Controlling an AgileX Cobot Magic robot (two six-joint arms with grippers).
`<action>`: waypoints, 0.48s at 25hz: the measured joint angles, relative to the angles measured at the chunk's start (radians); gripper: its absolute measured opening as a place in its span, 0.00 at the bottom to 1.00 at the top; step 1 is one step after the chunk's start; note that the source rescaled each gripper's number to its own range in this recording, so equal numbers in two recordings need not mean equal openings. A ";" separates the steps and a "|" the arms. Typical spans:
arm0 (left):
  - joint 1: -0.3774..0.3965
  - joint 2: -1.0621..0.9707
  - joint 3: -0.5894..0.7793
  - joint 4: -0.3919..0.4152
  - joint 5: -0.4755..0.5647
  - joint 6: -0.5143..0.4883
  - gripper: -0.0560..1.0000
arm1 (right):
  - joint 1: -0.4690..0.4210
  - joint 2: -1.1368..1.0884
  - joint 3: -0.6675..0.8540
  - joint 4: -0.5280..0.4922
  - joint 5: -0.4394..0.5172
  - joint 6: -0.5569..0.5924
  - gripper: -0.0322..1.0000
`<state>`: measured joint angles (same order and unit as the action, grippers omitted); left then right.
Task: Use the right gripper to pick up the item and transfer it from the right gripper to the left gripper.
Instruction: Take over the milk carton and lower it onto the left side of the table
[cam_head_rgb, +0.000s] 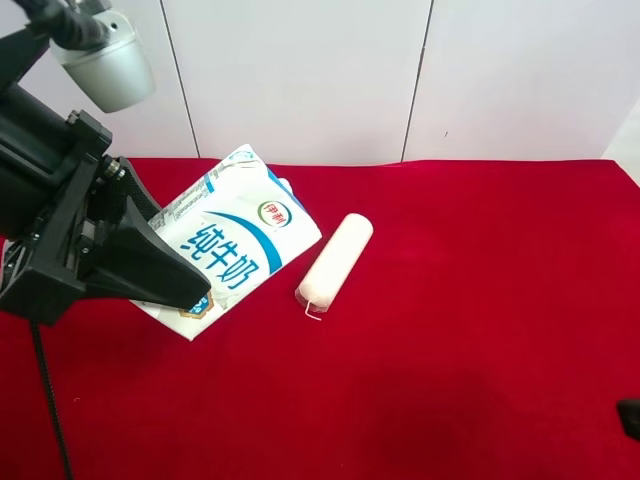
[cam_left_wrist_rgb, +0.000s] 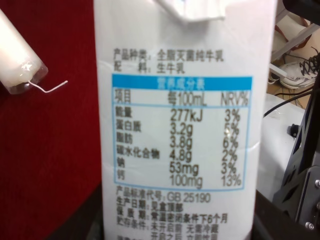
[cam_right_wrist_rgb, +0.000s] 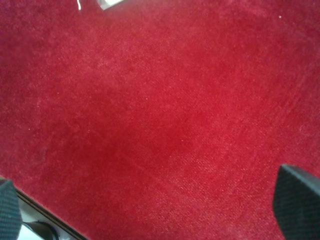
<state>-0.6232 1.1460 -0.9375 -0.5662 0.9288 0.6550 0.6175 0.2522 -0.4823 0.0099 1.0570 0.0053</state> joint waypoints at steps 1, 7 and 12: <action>0.000 0.000 0.000 0.000 -0.001 0.000 0.06 | -0.007 0.000 0.000 0.000 0.000 0.000 1.00; 0.000 0.000 0.000 0.000 -0.001 0.000 0.06 | -0.208 0.000 0.000 0.000 0.000 0.000 1.00; 0.000 0.000 0.000 0.000 -0.025 0.000 0.06 | -0.392 -0.093 0.002 -0.002 0.000 0.001 1.00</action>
<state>-0.6232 1.1460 -0.9375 -0.5662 0.9037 0.6550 0.2256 0.1596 -0.4805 0.0075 1.0570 0.0063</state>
